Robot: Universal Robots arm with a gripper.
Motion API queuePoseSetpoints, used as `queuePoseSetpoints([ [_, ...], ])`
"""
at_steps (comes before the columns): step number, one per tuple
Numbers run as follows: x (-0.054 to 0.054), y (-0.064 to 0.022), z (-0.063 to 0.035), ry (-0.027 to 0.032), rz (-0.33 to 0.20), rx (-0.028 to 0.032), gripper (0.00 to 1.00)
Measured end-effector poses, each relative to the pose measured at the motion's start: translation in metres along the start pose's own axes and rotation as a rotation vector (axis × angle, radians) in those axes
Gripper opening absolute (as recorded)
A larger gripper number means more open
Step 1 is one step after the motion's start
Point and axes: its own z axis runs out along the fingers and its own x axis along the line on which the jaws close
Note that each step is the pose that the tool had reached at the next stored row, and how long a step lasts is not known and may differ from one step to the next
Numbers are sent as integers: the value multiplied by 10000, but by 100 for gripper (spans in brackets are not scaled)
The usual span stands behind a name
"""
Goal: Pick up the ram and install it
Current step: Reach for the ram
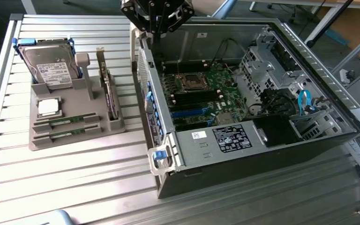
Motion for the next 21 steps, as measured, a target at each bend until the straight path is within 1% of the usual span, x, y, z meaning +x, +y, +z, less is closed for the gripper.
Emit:
queuePoseSetpoints([
  [7, 114, -9, 1, 0, 1, 1, 10],
  [12, 229, -17, 0, -1, -1, -1, 10],
  [15, 316, -24, -3, 0, 1, 1, 10],
  [21, 417, -32, -5, 0, -1, 0, 10],
])
